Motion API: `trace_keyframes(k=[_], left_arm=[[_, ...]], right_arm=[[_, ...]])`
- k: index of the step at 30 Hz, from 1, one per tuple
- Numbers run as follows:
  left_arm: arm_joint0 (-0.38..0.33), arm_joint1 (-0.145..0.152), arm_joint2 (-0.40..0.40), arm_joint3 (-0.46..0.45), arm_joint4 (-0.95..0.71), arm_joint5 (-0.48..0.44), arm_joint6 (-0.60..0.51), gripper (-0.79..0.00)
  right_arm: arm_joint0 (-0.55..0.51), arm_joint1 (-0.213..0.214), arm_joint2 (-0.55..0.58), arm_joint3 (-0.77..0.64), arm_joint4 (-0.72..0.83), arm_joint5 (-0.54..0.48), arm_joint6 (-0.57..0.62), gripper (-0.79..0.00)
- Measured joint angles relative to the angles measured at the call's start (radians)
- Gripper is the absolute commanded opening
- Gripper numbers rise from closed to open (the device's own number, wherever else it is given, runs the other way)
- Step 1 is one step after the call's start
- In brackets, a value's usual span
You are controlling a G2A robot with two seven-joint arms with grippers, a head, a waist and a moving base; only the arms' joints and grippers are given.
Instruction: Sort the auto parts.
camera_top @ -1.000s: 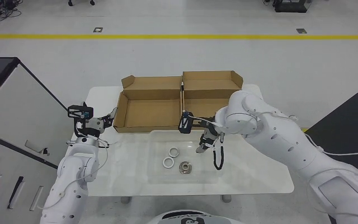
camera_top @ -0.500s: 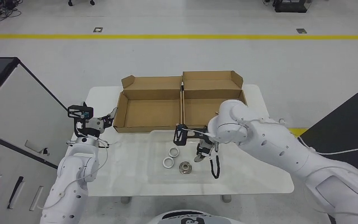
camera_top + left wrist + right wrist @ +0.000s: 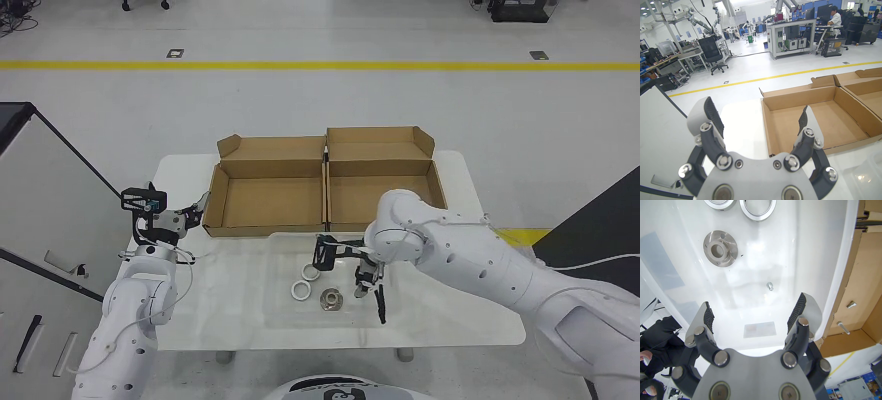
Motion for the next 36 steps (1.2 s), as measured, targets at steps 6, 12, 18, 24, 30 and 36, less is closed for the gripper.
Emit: trace_keyframes(k=[6,12,18,24,30,36], left_arm=[[0.000,0.000,0.000,0.000,0.000,0.000,0.000,0.000],[0.000,0.000,0.000,0.000,0.000,0.000,0.000,0.000],[0.000,0.000,0.000,0.000,0.000,0.000,0.000,0.000],[0.000,0.000,0.000,0.000,0.000,0.000,0.000,0.000],[0.000,0.000,0.000,0.000,0.000,0.000,0.000,0.000],[0.000,0.000,0.000,0.000,0.000,0.000,0.000,0.000]], right_arm=[[-0.009,-0.016,-0.023,0.047,-0.011,0.001,-0.015,-0.172],[-0.010,-0.033,-0.044,0.090,-0.023,0.011,-0.013,-0.326],[-0.007,-0.050,-0.056,0.120,-0.039,0.021,-0.021,-0.391],[-0.008,-0.059,-0.056,0.128,-0.075,0.036,-0.049,-0.406],[-0.016,-0.058,-0.044,0.112,-0.120,0.049,-0.073,-0.425],[-0.031,-0.052,-0.032,0.094,-0.173,0.068,-0.068,-0.431]])
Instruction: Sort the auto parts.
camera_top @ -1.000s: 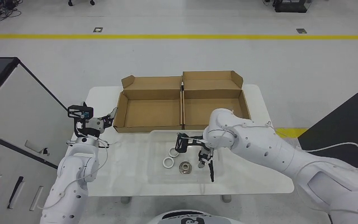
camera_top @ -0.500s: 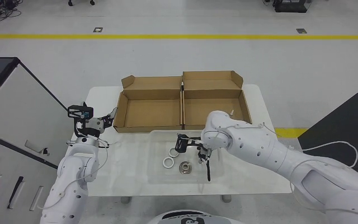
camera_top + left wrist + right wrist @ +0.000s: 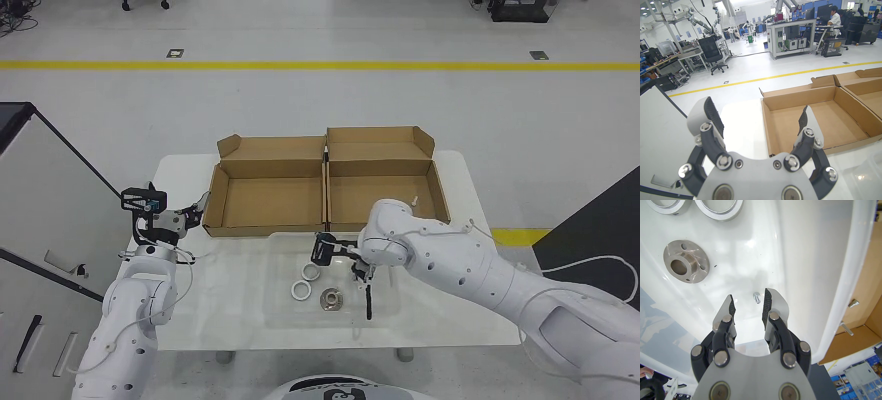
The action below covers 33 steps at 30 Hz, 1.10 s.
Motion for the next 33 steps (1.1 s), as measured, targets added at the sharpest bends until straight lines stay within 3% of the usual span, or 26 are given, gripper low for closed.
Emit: trace_keyframes(k=[33], left_arm=[[0.000,0.000,0.000,0.000,0.000,0.000,0.000,0.000]], right_arm=[[-0.034,-0.028,0.019,0.040,-0.056,-0.006,0.038,-0.603]])
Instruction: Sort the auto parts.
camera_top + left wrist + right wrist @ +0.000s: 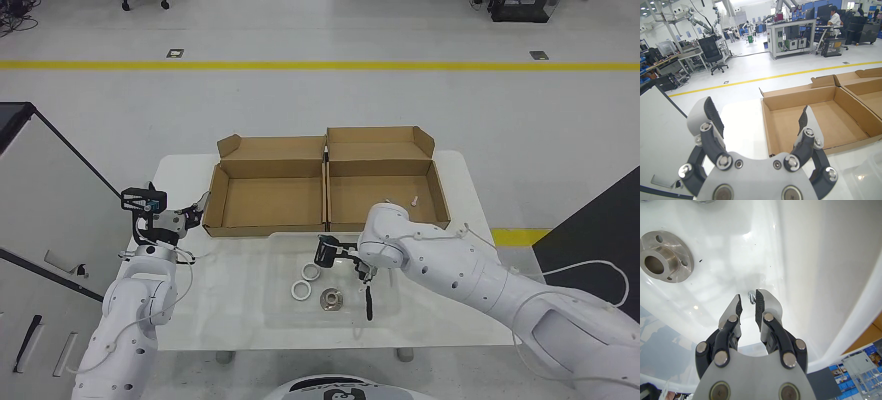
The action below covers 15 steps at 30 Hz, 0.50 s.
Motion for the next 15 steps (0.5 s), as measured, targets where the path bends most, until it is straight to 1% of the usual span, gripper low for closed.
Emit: trace_keyframes(k=[10,15], left_arm=[[0.000,0.000,0.000,0.000,0.000,0.000,0.000,0.000],[0.000,0.000,0.000,0.000,0.000,0.000,0.000,0.000]], right_arm=[[-0.013,-0.001,0.014,-0.006,0.002,-0.014,0.016,-0.659],[-0.016,-0.002,0.018,-0.009,-0.006,-0.011,0.026,-0.659]])
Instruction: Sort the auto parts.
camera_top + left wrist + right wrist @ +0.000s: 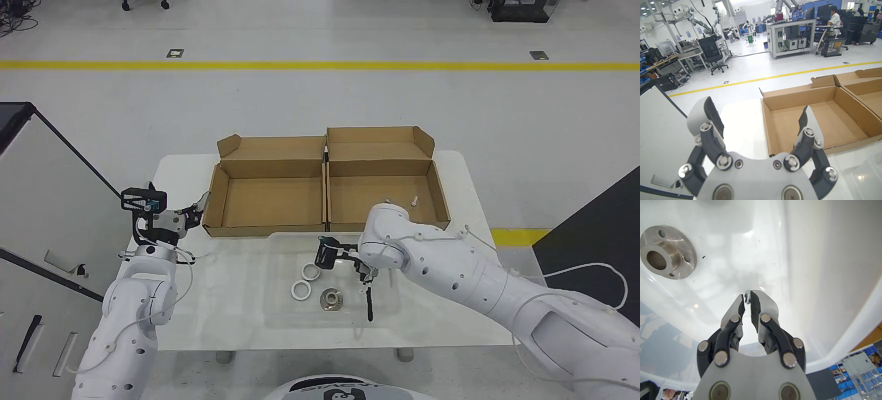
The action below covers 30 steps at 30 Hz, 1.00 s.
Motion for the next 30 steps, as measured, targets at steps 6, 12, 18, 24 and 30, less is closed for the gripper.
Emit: trace_keyframes(k=[6,12,18,24,30], left_arm=[[0.000,0.000,0.000,0.000,0.000,0.000,0.000,0.000],[0.000,0.000,0.000,0.000,0.000,0.000,0.000,0.000],[0.000,0.000,0.000,0.000,0.000,0.000,0.000,0.000],[0.000,0.000,0.000,0.000,0.000,0.000,0.000,0.000],[0.000,0.000,0.000,0.000,0.000,0.000,0.000,0.000]], right_arm=[[-0.008,-0.004,0.001,0.002,-0.010,0.005,-0.001,-0.785],[-0.010,-0.011,0.001,0.009,-0.013,0.002,0.000,-0.785],[-0.009,-0.010,0.020,-0.005,-0.009,0.006,0.008,-0.785],[-0.020,0.008,0.069,-0.060,0.019,0.004,0.029,-0.785],[-0.046,0.043,0.157,-0.149,0.083,-0.010,0.057,-0.785]])
